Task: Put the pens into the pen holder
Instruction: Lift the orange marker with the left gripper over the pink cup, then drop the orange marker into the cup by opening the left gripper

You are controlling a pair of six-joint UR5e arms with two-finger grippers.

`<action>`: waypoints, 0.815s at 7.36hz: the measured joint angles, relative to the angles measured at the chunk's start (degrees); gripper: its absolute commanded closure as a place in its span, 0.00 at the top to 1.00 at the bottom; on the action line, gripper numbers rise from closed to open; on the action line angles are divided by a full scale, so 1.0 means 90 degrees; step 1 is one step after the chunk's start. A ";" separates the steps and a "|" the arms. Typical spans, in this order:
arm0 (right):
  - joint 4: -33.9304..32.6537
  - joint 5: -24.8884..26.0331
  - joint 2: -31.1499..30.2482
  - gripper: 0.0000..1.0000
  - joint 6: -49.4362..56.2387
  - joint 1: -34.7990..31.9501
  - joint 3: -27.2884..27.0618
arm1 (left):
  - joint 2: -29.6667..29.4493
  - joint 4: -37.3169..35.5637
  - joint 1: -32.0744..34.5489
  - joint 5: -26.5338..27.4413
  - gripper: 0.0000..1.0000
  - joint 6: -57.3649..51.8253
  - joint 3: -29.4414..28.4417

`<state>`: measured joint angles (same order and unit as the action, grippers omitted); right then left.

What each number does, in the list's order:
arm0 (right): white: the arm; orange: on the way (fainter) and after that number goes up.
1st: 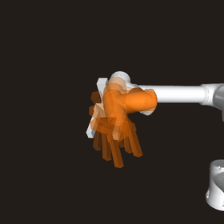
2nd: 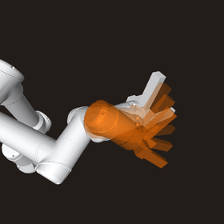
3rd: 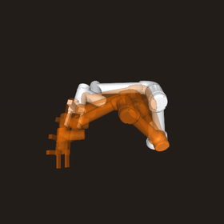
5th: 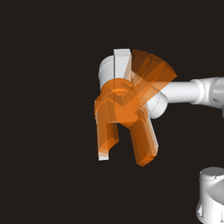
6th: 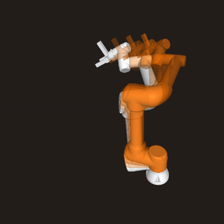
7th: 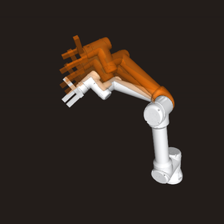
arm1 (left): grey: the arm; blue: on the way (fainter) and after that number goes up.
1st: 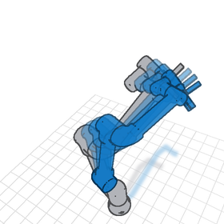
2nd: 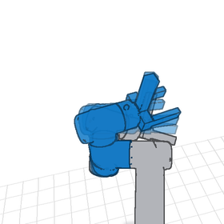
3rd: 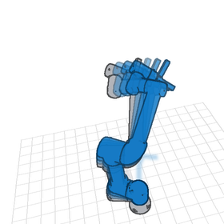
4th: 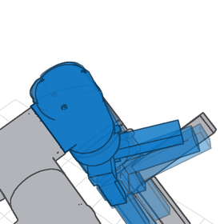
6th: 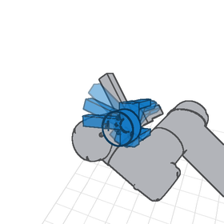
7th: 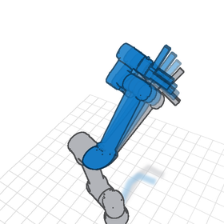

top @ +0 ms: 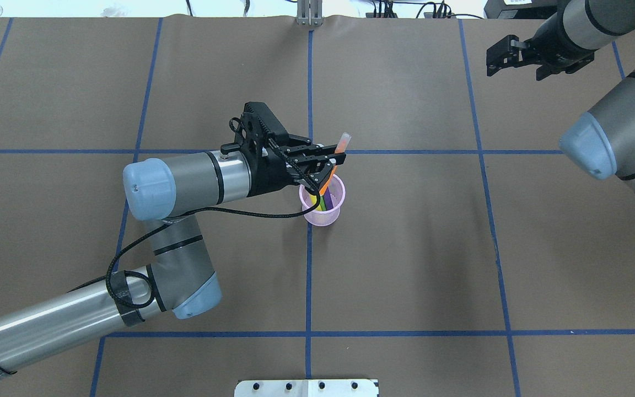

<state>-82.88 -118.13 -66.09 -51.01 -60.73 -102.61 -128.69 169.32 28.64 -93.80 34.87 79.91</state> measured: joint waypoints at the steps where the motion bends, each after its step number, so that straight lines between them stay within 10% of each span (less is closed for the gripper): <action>1: 0.0000 0.0000 0.0000 1.00 -0.0009 0.0000 0.0004 | -0.0012 0.0019 -0.0019 0.0021 0.13 -0.0025 -0.0036; 3: 0.0000 0.0007 0.0000 1.00 -0.0015 0.0000 0.0001 | -0.0017 0.0031 -0.0024 0.0030 0.59 -0.0043 -0.0074; 6: 0.0000 0.0010 0.0008 1.00 -0.0014 0.0000 0.0004 | -0.0017 0.0034 -0.0019 0.0031 0.67 -0.0046 -0.0089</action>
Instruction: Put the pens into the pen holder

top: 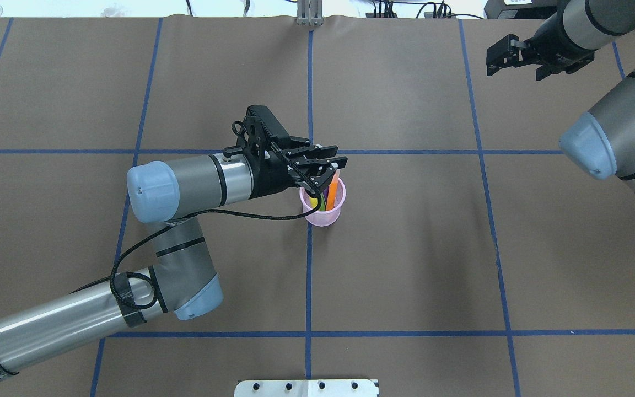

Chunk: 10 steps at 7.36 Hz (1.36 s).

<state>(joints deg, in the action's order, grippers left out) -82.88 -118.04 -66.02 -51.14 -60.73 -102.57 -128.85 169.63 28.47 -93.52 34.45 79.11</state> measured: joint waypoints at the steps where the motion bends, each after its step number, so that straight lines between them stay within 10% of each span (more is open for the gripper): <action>1: -0.0002 -0.0002 0.0001 1.00 0.0017 -0.0012 0.0003 | 0.0002 -0.0005 0.0004 -0.0002 0.81 -0.0003 0.0000; 2: -0.0010 -0.0021 0.0001 1.00 0.0098 -0.0066 0.0010 | 0.0009 -0.0029 0.0013 -0.0006 0.99 -0.0004 0.0001; 6: -0.0065 -0.0785 -0.0231 1.00 0.1631 -0.0903 0.0341 | 0.0448 -0.0351 0.0178 -0.0128 1.00 0.0647 0.0172; 10: -0.0066 -0.1347 -0.1528 1.00 0.3925 -0.2189 0.0655 | 0.1164 -0.3364 0.1871 -0.2329 1.00 0.0708 0.1393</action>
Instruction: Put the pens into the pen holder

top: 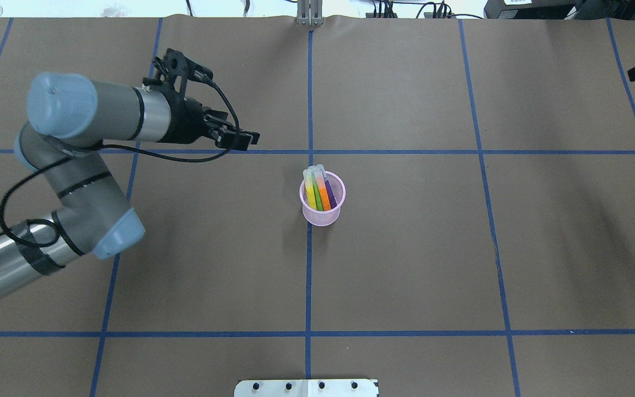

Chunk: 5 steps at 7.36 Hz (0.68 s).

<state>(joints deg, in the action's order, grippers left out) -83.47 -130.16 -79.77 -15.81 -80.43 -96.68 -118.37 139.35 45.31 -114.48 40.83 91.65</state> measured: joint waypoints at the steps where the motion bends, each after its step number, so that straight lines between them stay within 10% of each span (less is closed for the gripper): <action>1: 0.0015 -0.0006 -0.0409 1.00 0.0497 -0.0235 0.0014 | 0.0162 -0.0605 0.0515 -0.0614 1.00 -0.0251 0.0145; 5: -0.0361 -0.0031 -0.1670 1.00 0.2399 -0.0999 -0.0005 | 0.0884 -0.3374 0.2468 -0.2153 1.00 -0.3361 0.0250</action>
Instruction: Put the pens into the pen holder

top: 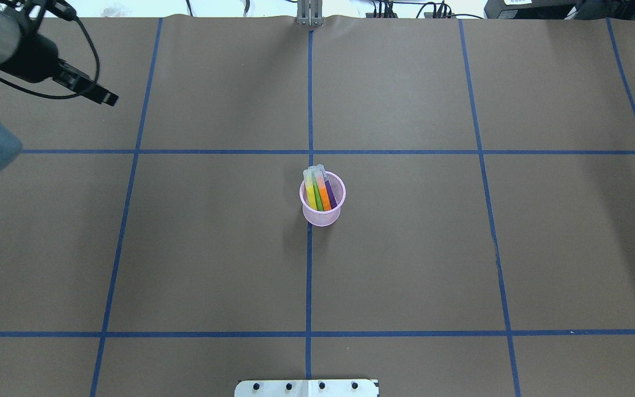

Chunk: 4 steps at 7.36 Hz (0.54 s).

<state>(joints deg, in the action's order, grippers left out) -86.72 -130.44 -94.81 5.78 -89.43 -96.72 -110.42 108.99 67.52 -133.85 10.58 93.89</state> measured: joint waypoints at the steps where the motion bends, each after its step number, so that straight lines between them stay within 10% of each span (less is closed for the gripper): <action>1: -0.0259 -0.0005 -0.0095 1.00 0.0098 -0.0089 -0.0020 | 0.0167 -0.0818 0.0463 -0.0151 1.00 -0.0824 0.0077; 4: -0.0967 -0.0135 -0.0118 1.00 0.0143 -0.0175 -0.0092 | 0.1084 -0.1571 0.1329 -0.0206 1.00 -0.1580 0.0073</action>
<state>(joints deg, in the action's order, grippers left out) -95.42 -131.65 -95.87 7.07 -91.00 -97.55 -100.66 94.85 79.48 -135.71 -3.64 94.55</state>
